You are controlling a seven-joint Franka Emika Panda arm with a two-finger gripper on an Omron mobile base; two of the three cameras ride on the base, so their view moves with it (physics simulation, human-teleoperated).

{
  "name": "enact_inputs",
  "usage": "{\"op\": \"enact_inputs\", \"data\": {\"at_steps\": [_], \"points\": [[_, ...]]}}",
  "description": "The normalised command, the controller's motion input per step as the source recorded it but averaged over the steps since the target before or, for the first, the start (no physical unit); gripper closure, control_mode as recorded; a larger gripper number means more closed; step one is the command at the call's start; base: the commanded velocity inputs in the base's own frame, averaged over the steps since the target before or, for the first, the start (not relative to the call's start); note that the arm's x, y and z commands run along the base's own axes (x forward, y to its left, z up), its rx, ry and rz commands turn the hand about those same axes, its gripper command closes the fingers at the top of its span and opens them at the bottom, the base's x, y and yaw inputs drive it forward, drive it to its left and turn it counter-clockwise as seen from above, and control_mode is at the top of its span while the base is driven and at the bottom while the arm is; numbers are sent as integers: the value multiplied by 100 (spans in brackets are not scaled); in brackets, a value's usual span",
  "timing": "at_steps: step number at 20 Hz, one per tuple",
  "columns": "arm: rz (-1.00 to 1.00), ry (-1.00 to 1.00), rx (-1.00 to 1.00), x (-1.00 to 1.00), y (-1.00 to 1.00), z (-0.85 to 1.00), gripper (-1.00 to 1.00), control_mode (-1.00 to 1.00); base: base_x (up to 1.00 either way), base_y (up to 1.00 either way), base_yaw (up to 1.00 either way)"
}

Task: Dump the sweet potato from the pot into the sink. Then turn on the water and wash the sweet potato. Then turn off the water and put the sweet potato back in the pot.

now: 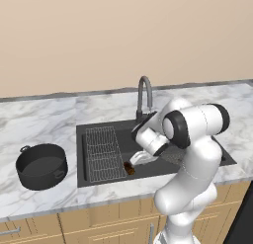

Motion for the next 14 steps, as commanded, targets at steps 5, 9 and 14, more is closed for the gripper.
{"op": "enact_inputs", "data": {"at_steps": [5,9,14], "points": [[-2,0,0,25,1,-22,-100,-100,0,0,0],[-1,0,0,21,1,-23,-100,-100,0,0,0],[-1,0,0,17,1,-21,-100,-100,0,0,0]]}}
